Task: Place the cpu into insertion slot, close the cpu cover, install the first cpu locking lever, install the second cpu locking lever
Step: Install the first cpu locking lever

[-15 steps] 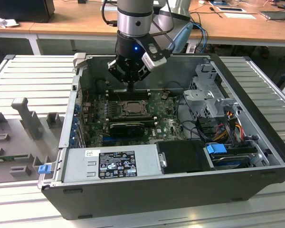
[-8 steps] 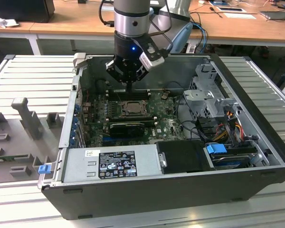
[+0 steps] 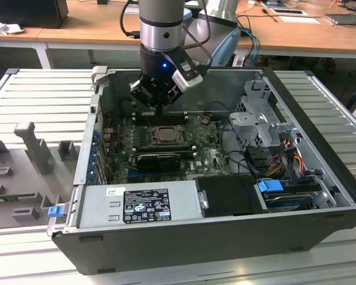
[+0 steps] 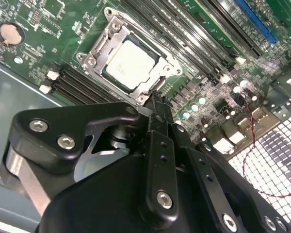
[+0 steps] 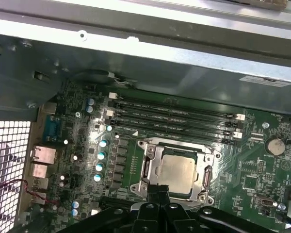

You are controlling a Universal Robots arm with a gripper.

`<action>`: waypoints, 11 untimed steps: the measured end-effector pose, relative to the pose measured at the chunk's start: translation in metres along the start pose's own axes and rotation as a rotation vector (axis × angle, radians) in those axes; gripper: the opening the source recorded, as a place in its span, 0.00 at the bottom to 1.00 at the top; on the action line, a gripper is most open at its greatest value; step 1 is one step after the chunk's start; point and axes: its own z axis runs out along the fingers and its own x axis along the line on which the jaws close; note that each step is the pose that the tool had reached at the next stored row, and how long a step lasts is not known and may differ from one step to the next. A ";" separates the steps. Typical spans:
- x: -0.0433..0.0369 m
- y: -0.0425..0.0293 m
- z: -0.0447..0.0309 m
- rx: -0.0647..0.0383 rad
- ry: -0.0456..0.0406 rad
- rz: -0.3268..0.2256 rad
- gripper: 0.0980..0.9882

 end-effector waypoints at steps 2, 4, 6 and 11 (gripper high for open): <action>0.0008 0.0002 0.0007 0.000 -0.0004 0.014 0.01; 0.0016 0.0003 0.0021 0.000 -0.0008 0.046 0.01; 0.0028 0.0005 0.0025 0.000 -0.0010 0.047 0.01; 0.0076 0.0013 0.0026 0.000 -0.0011 0.047 0.01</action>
